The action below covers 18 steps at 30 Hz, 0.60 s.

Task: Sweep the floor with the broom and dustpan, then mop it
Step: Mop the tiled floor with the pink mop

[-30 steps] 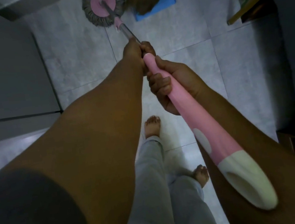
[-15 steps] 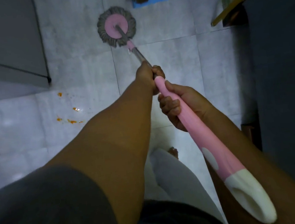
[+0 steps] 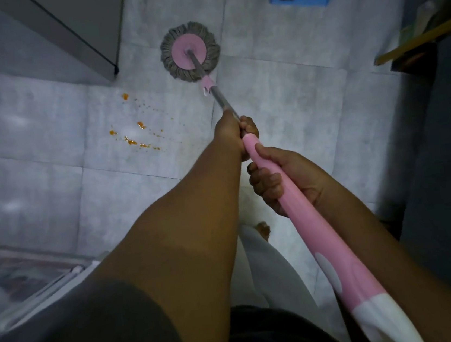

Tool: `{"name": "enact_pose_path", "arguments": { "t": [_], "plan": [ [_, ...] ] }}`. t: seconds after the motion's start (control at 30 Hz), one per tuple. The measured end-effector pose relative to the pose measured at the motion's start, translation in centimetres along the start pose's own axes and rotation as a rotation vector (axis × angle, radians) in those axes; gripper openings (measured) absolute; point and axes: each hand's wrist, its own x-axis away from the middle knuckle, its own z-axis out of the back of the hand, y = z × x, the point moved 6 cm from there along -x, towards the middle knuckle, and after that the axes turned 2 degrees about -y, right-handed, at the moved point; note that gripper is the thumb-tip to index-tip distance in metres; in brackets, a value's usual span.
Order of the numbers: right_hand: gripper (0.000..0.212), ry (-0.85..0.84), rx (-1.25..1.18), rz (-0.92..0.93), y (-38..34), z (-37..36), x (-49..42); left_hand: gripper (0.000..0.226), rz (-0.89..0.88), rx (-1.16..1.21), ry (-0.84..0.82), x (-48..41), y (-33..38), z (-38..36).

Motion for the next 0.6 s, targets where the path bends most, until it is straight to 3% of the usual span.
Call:
{"name": "enact_pose_path", "arguments": {
  "t": [0.37,0.6],
  "plan": [
    [0.036,-0.068,0.156,-0.035,-10.4,-10.3,-10.1,0.054,-0.075,0.121,0.071,-3.5,17.0,0.0],
    [0.034,-0.157,0.042,0.003,-14.2,-11.3,-11.4,0.053,-0.122,0.086,0.104,-5.2,20.5,-1.8]
  ]
}}
